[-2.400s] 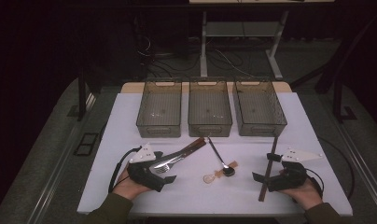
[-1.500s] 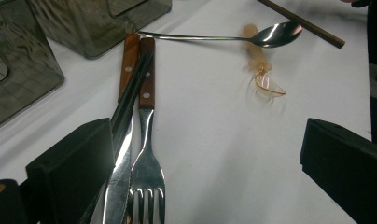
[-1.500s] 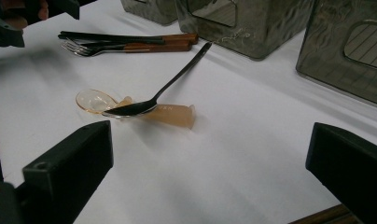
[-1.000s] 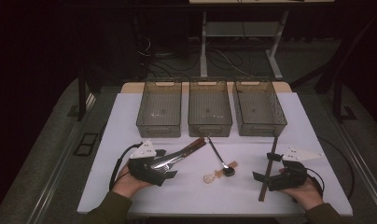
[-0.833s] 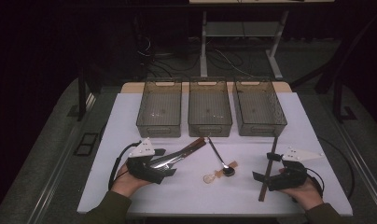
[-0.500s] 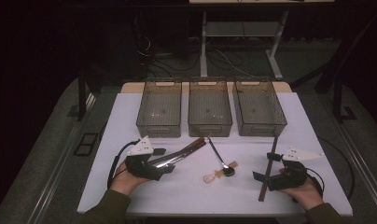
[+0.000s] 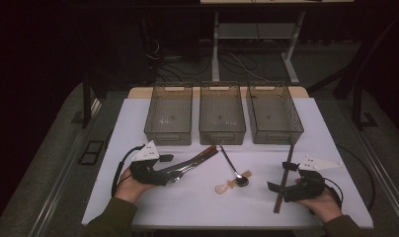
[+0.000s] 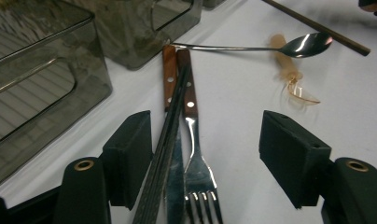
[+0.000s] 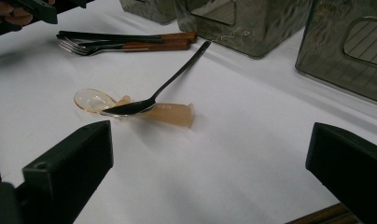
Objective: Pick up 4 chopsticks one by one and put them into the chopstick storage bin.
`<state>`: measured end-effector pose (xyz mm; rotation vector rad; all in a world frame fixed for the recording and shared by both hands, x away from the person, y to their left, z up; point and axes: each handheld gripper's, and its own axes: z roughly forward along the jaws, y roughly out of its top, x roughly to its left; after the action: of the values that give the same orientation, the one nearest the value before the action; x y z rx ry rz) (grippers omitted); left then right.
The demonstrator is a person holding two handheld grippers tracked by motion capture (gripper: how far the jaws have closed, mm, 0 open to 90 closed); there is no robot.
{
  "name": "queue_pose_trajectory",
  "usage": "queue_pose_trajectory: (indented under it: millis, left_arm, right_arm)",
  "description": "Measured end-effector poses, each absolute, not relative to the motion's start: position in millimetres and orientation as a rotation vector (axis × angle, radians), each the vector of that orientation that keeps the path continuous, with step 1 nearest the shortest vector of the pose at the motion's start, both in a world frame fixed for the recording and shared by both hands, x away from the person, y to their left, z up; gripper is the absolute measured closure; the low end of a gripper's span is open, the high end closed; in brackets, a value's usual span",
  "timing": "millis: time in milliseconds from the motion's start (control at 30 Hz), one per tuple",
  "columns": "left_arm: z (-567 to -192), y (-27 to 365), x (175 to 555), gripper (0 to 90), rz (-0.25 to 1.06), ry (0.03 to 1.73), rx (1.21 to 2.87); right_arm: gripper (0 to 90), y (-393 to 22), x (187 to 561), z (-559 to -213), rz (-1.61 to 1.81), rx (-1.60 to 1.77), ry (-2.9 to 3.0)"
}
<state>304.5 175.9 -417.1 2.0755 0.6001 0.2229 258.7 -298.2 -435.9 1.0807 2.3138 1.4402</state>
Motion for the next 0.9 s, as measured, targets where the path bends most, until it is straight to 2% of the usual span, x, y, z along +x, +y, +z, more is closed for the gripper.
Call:
queue_pose_trajectory:
  millis: [367, 600, 633, 900]
  left_arm:
    - [-418.8, 188.3, 309.1, 45.0, 0.242, 0.634, 2.093]
    - [-417.9, 197.6, 309.2, 56.6, 0.261, 0.666, 2.099]
    - [-418.1, 199.5, 309.4, 60.7, 0.265, 0.674, 2.1]
    - [-422.9, 208.6, 313.1, 70.6, 0.251, 0.713, 2.121]
  right_arm:
    - [0.5, -297.4, 258.3, -436.1, 1.433, 1.08, 2.314]
    - [0.5, -297.6, 258.1, -435.9, 1.434, 1.075, 2.315]
    - [0.5, -297.4, 258.1, -435.9, 1.434, 1.077, 2.316]
    - [0.5, -297.4, 258.3, -436.0, 1.432, 1.077, 2.318]
